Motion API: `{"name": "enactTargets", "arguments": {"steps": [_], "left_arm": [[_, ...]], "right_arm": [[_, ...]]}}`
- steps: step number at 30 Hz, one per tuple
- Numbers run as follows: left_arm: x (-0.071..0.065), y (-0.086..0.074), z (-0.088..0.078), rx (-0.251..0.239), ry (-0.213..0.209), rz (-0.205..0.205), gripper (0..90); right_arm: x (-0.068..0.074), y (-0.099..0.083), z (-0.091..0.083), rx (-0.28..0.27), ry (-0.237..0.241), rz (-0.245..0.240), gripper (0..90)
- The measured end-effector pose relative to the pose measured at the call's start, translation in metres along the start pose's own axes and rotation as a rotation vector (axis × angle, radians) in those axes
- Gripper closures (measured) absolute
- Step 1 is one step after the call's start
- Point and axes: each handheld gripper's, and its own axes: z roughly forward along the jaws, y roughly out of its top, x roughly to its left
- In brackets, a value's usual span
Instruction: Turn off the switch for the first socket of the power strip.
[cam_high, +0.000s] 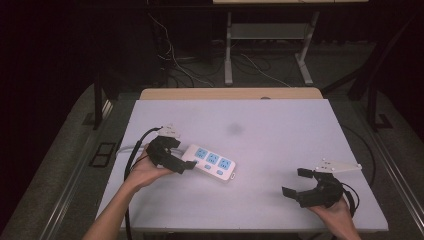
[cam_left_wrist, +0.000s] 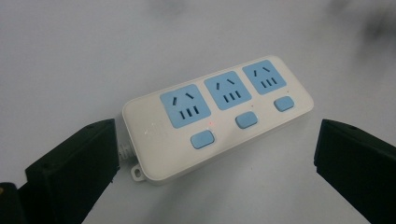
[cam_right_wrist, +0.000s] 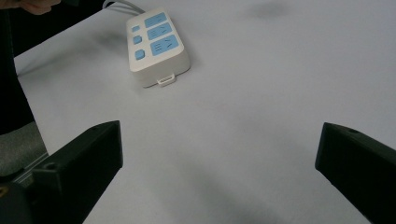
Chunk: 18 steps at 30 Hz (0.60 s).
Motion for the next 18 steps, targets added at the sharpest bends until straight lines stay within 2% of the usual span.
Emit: {"name": "enactTargets", "arguments": {"steps": [6, 11, 13, 14, 17, 18], "left_arm": [[0.003, 0.008, 0.005, 0.035, -0.006, 0.026, 0.2], [0.003, 0.014, 0.008, 0.055, -0.018, 0.048, 5.4], [0.004, 0.015, 0.008, 0.068, -0.022, 0.059, 11.6], [0.004, 0.016, 0.008, 0.069, -0.026, 0.062, 11.6], [0.005, 0.018, 0.009, 0.072, -0.027, 0.079, 24.1], [0.005, 0.018, 0.009, 0.074, -0.027, 0.087, 24.1]], "right_arm": [[0.000, 0.000, -0.001, -0.001, 0.001, 0.003, 0.5], [0.000, 0.000, -0.001, -0.002, 0.002, 0.006, 0.5], [0.000, 0.000, -0.001, -0.001, 0.004, 0.005, 0.5], [0.000, 0.000, -0.001, -0.001, 0.004, 0.005, 0.5], [0.000, 0.000, -0.001, 0.004, 0.004, -0.001, 0.5], [0.000, 0.000, -0.001, 0.004, 0.004, -0.001, 0.5]]}}
